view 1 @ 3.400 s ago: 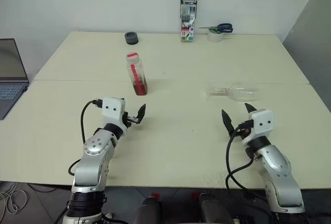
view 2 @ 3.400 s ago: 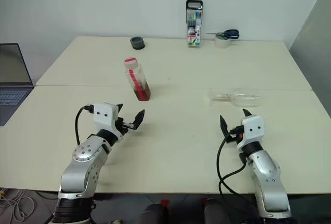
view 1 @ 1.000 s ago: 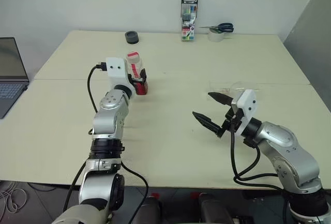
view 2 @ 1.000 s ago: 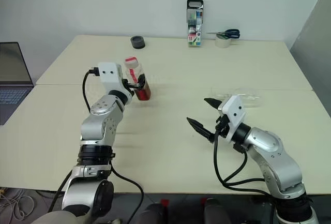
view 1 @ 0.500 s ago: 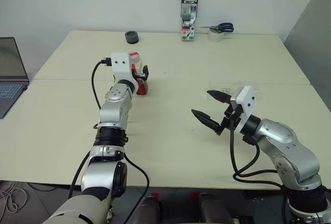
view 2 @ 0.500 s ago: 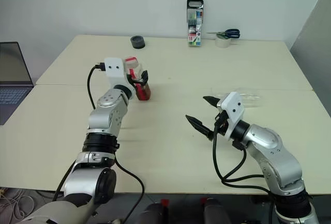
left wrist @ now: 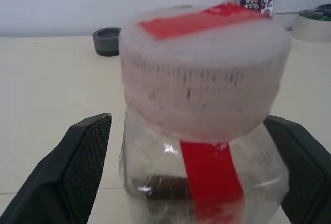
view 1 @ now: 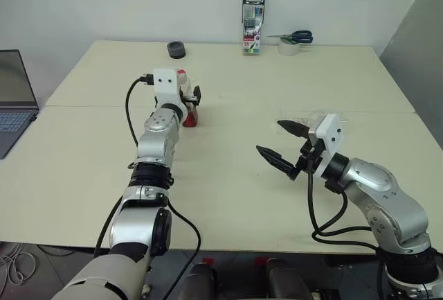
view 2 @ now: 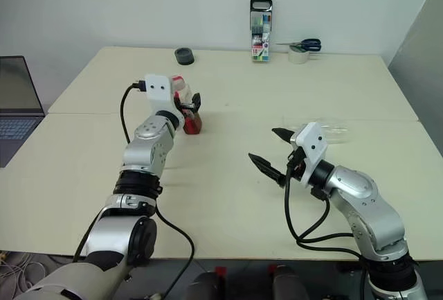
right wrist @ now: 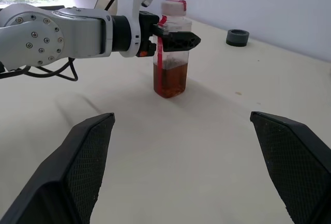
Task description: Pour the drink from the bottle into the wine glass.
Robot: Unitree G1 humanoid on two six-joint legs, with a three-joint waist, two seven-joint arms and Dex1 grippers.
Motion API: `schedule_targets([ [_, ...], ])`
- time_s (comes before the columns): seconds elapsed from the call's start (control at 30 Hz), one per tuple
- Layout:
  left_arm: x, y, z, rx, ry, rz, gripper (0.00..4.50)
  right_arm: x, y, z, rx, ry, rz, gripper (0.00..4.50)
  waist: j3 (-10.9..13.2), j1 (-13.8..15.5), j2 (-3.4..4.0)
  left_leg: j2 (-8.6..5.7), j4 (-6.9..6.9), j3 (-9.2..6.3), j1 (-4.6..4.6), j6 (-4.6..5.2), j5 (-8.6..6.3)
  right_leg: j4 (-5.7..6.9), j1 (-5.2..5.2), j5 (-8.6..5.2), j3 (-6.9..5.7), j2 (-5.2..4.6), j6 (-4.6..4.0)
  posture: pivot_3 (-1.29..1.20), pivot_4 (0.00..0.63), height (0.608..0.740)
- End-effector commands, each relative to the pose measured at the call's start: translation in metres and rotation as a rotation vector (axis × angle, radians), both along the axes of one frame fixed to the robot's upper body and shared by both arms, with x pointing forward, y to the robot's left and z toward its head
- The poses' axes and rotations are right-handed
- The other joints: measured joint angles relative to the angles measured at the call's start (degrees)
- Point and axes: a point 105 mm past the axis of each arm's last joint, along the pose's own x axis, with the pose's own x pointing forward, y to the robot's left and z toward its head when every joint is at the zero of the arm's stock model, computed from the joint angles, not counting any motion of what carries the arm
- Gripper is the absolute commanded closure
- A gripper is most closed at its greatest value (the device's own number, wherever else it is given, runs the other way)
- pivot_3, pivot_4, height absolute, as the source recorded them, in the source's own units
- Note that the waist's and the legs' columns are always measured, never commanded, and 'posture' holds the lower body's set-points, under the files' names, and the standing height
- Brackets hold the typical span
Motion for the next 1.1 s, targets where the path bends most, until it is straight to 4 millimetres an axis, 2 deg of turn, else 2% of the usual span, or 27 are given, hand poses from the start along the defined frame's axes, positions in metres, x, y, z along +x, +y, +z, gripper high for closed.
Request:
schedule_targets([
  [0.03,0.002,-0.003,0.021,0.020,-0.068,-0.013,0.02,-0.003,0.000,0.015,0.008,-0.058,0.010,0.00,0.0,0.0,0.00,0.00,0.00,0.00,0.00,0.00,0.00,0.00,0.00,0.00,0.00,0.00,0.00,0.00,0.150,0.740],
  [0.1,0.002,-0.003,0.021,0.021,-0.070,-0.015,0.02,-0.003,0.000,0.015,0.006,-0.058,0.010,0.00,0.0,0.0,0.00,0.00,0.00,0.00,0.00,0.00,0.00,0.00,0.00,0.00,0.00,0.00,0.00,0.00,0.150,0.740],
  [0.2,0.002,-0.003,0.020,0.024,-0.066,-0.012,0.57,-0.003,0.000,0.015,0.004,-0.058,0.011,0.00,0.0,0.0,0.00,-0.01,0.00,0.00,0.00,0.00,0.00,0.00,-0.01,0.00,0.00,0.00,0.00,0.00,0.150,0.740],
  [0.43,0.000,0.002,0.012,0.001,-0.043,0.009,2.62,-0.003,-0.001,0.015,0.003,-0.061,0.010,0.00,0.0,0.0,0.00,-0.01,0.00,-0.01,-0.01,0.00,0.00,0.01,-0.01,0.00,0.00,-0.01,0.00,0.00,0.150,0.740],
  [0.67,-0.009,-0.004,0.007,-0.058,-0.048,-0.065,2.69,-0.001,-0.002,0.022,0.000,-0.098,-0.011,0.00,0.0,-0.1,0.00,0.00,0.00,0.00,0.00,-0.01,0.00,0.02,-0.01,0.00,0.02,-0.02,0.00,0.00,0.150,0.740],
  [0.77,-0.025,-0.027,0.010,-0.004,-0.077,-0.254,2.69,0.000,-0.009,0.027,-0.023,-0.111,-0.042,0.00,0.0,0.0,0.00,0.01,0.00,-0.01,-0.01,-0.02,0.01,0.03,-0.02,0.00,0.02,-0.05,-0.01,0.00,0.150,0.740],
  [0.9,-0.054,-0.073,0.013,0.076,-0.066,-0.625,2.69,-0.005,-0.018,0.050,0.005,-0.115,-0.076,0.00,0.0,0.2,0.00,0.15,0.04,-0.06,-0.08,-0.03,0.02,0.02,-0.02,0.00,-0.01,-0.15,-0.01,0.00,0.150,0.740],
  [1.1,-0.081,-0.113,0.022,0.198,-0.083,-1.012,2.70,-0.008,-0.005,0.074,0.035,-0.103,-0.079,0.00,0.0,-0.1,0.00,0.07,0.04,-0.11,-0.12,0.00,0.00,0.01,-0.02,0.00,-0.09,-0.04,-0.01,0.00,0.150,0.740],
])
